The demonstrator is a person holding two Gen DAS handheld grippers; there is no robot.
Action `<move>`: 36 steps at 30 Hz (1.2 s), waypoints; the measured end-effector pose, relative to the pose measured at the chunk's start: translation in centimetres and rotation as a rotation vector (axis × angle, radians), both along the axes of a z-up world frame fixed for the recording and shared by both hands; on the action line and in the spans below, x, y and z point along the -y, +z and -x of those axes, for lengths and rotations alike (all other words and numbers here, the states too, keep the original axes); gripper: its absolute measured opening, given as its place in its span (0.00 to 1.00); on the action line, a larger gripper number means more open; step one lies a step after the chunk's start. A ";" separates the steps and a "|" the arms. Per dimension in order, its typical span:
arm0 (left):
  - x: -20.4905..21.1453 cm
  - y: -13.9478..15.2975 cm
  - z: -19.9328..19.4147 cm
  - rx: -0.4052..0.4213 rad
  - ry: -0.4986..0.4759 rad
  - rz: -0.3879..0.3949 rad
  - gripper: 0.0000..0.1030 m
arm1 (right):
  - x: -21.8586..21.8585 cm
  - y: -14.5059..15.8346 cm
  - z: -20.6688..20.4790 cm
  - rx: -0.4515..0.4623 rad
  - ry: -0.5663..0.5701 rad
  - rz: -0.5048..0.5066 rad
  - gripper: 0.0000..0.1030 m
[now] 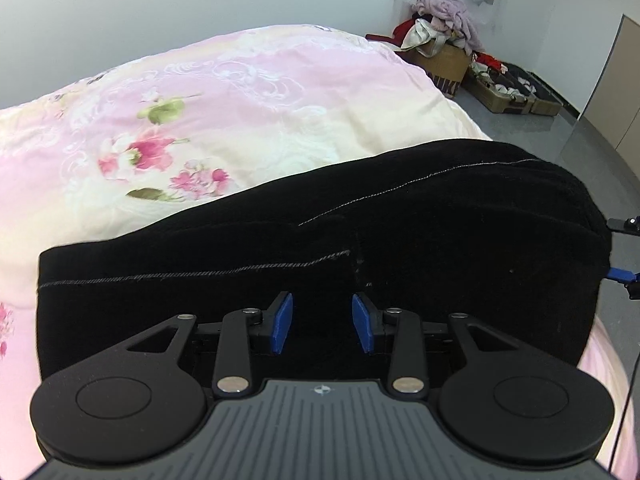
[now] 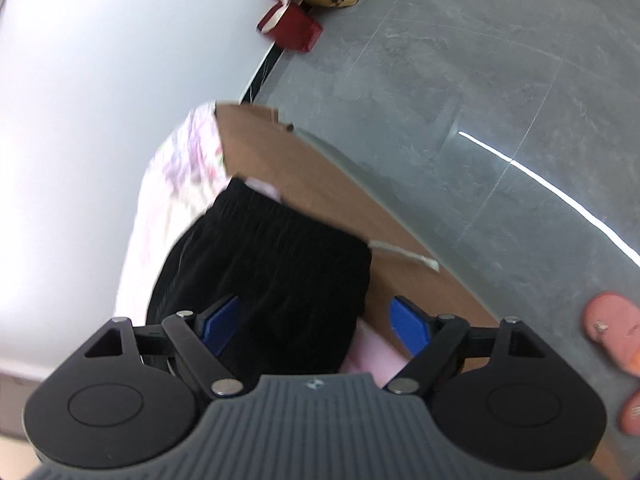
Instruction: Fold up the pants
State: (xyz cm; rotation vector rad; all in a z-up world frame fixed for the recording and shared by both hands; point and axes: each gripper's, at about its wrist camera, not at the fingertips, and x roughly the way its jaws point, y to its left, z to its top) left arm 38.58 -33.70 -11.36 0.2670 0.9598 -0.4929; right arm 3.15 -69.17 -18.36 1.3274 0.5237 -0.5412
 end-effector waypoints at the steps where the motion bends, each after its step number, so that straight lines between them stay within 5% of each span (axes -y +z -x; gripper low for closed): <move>1: 0.6 -0.6 -0.4 -0.006 0.005 -0.017 0.41 | 0.3 -0.9 0.0 0.023 -0.010 -0.032 0.77; 6: 2.0 -3.5 -1.5 -0.053 -0.002 -0.045 0.39 | 1.8 -5.3 -1.5 0.112 -0.042 -0.155 0.72; 12: 2.7 -4.9 -2.5 -0.100 0.007 -0.059 0.39 | 2.4 -6.0 -3.0 0.110 -0.005 -0.109 0.45; 14: 3.1 -5.1 -2.3 -0.092 0.005 -0.077 0.39 | 2.1 -3.7 -3.2 0.102 0.041 -0.008 0.31; 17: 3.1 -5.4 -2.4 -0.095 0.018 -0.074 0.39 | 1.4 0.4 -3.6 0.073 0.105 0.119 0.23; 26: 2.2 -3.2 -2.2 -0.093 -0.021 -0.062 0.41 | -4.3 13.2 -6.9 -0.032 0.219 0.420 0.21; 36: -7.7 4.2 0.0 -0.001 0.001 0.048 0.41 | -15.9 24.4 -14.4 -0.023 0.365 0.634 0.20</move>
